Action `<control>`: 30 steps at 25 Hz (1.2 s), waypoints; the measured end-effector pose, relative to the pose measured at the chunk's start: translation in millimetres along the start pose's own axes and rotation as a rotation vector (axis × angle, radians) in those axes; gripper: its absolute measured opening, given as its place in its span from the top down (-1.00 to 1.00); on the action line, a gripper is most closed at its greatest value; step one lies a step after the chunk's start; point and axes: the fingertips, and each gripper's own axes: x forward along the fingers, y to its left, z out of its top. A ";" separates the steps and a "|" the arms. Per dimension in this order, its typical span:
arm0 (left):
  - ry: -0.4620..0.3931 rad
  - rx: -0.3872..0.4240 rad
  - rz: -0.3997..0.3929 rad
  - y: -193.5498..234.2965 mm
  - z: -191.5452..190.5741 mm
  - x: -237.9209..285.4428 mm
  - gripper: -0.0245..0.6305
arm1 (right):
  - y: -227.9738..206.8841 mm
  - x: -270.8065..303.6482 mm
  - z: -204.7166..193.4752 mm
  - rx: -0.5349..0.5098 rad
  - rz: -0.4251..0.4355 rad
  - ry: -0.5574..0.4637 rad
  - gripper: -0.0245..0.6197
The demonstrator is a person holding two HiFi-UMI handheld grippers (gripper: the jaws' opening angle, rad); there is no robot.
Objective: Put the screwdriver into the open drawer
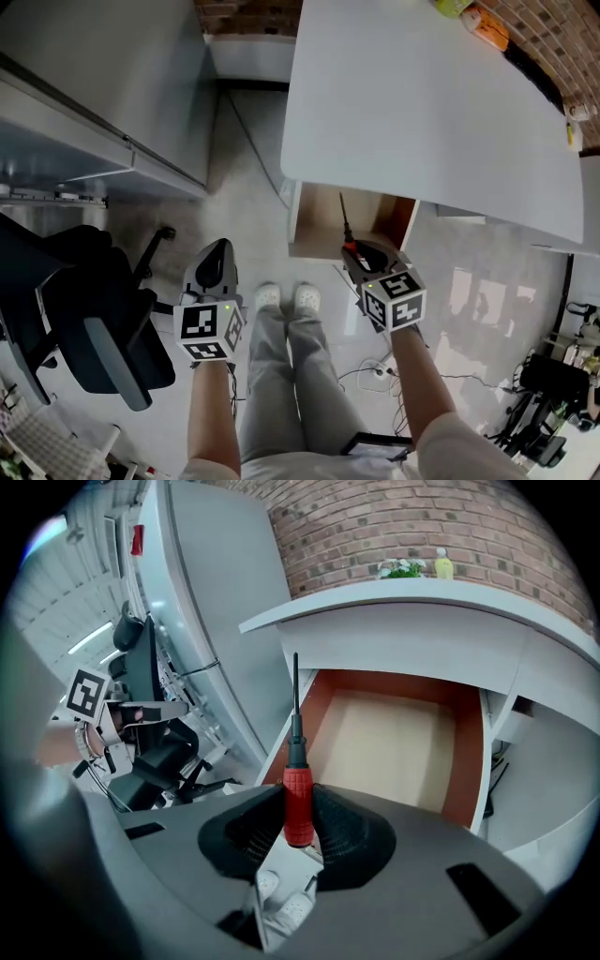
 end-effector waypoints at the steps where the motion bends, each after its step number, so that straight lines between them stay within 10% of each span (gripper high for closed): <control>1: 0.003 -0.004 -0.003 1.1 -1.3 2.2 0.89 | -0.7 5.6 -0.6 -0.011 0.002 0.013 0.64; 30: 0.242 -0.132 0.073 81.6 -68.9 37.9 0.89 | -46.6 120.7 -27.8 -0.139 0.026 0.484 0.64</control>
